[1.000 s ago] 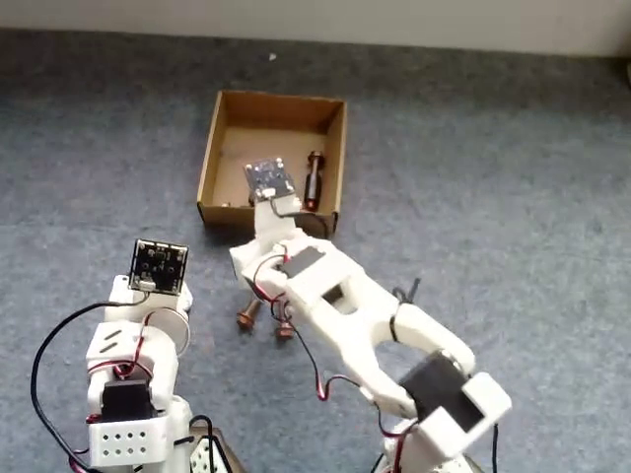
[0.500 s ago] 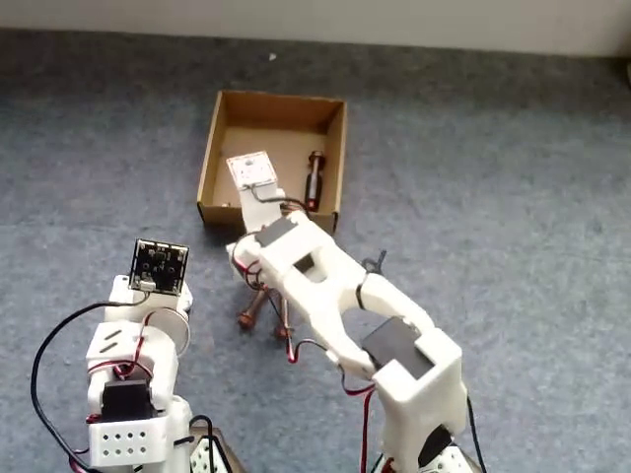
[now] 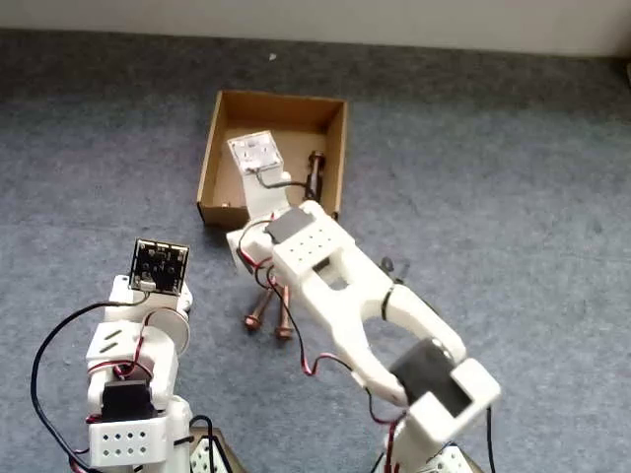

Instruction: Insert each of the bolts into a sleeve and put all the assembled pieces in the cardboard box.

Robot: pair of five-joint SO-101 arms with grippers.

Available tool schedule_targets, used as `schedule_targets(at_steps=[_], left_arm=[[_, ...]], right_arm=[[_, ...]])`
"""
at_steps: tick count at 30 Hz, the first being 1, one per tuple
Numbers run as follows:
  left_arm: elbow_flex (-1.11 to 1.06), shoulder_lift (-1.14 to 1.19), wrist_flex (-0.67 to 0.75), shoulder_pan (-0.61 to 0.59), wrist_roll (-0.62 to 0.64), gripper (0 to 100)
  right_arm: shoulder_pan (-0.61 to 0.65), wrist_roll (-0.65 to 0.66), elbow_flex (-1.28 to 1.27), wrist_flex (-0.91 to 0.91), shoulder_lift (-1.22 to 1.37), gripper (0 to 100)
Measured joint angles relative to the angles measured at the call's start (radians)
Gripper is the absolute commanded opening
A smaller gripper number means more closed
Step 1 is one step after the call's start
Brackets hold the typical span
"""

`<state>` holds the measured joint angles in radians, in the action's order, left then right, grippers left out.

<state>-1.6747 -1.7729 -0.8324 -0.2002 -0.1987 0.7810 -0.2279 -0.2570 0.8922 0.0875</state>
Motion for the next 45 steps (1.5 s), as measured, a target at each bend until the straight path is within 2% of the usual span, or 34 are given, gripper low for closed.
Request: schedule_targets(at_steps=[10,17,21,26,34,40,45], left_arm=[[0.000,0.000,0.000,0.000,0.000,1],[0.000,0.000,0.000,0.000,0.000,1],[0.000,0.000,0.000,0.000,0.000,1],[0.000,0.000,0.000,0.000,0.000,1],[0.000,0.000,0.000,0.015,0.000,1],[0.000,0.000,0.000,0.014,0.000,1],[0.000,0.000,0.000,0.014,0.000,1]], right_arm=[[-0.060,0.029,-0.301,0.015,-0.356,0.4],[-0.190,0.029,-0.499,0.015,-0.500,0.4],[-0.284,0.029,-0.557,0.015,-0.505,0.4],[-0.324,0.029,-0.603,0.015,-0.506,0.4],[-0.322,0.032,-0.672,0.014,-0.493,0.4],[-0.285,0.038,-0.669,0.012,-0.328,0.4],[-0.281,0.103,-0.637,0.014,-0.282,0.4]])
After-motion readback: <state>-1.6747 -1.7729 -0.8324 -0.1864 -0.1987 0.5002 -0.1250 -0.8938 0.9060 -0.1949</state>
